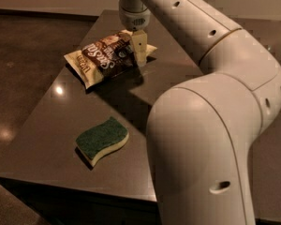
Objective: Move brown chip bag near green jalapeno chip bag
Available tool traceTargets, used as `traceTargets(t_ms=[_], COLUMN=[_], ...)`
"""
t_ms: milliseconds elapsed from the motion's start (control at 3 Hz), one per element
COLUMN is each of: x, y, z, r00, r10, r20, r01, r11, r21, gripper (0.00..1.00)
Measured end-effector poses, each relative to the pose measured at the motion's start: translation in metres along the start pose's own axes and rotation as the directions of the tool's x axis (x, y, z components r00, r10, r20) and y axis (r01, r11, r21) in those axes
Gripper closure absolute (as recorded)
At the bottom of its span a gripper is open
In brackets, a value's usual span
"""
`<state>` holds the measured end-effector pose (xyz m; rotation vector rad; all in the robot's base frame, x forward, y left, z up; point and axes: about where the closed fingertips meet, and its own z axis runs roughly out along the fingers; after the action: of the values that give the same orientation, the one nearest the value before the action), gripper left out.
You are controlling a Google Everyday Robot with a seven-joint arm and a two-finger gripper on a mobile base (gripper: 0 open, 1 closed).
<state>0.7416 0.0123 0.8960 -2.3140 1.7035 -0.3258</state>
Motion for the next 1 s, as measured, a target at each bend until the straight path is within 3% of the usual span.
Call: traceTargets(t_ms=[333, 1000], x=[0.002, 0.003], y=[-0.006, -0.007], z=[0.012, 0.027], r00=[1.0, 1.0], r10=[-0.006, 0.016], r20=[0.004, 0.018], r01=[0.006, -0.015], r11=[1.0, 0.9992], r21=[-0.005, -0.038], gripper=[0.0, 0.47])
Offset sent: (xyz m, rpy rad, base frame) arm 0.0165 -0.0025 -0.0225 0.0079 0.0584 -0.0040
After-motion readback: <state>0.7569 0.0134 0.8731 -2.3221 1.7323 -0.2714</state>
